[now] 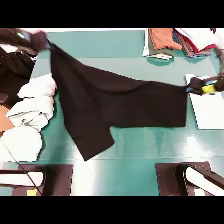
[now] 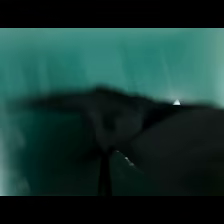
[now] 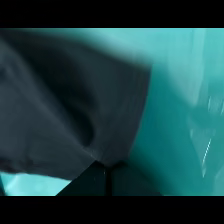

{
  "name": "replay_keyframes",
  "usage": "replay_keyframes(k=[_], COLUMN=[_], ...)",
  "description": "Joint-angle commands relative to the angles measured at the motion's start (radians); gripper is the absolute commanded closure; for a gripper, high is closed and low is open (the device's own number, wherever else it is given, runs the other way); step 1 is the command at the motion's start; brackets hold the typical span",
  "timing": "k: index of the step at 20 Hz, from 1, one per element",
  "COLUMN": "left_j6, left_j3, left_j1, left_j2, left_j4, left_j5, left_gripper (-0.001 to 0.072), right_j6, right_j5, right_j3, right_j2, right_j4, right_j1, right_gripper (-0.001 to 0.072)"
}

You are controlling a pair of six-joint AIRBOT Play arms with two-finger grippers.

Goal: Fold the shirts.

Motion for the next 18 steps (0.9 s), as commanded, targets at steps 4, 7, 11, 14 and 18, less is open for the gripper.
replay_keyframes(k=[4,7,11,14,18], left_j6=[-0.032,-0.031,-0.031,-0.032,-0.032], left_j3=[-0.039,-0.049,-0.379,-0.702,-0.983], left_j1=[0.019,0.058,0.055,0.056,0.055], left_j2=[-0.156,-0.077,0.127,0.277,0.358], left_j4=[0.041,0.094,0.137,0.137,0.082], left_j5=[-0.025,-0.121,-0.094,-0.018,0.044], left_gripper=[0.0209,0.0209,0.0209,0.0209,0.0209], right_j6=[0.015,-0.018,-0.057,-0.057,-0.057], right_j5=[-0.102,0.006,0.032,0.007,-0.003], right_j3=[0.067,0.149,0.075,-0.006,-0.065], right_j2=[-0.241,-0.224,-0.065,0.050,0.136], right_j4=[-0.019,-0.020,-0.020,-0.020,-0.019], right_j1=[-0.023,-0.052,-0.055,-0.054,-0.053], right_gripper=[0.0259,0.0263,0.0263,0.0263,0.0264])
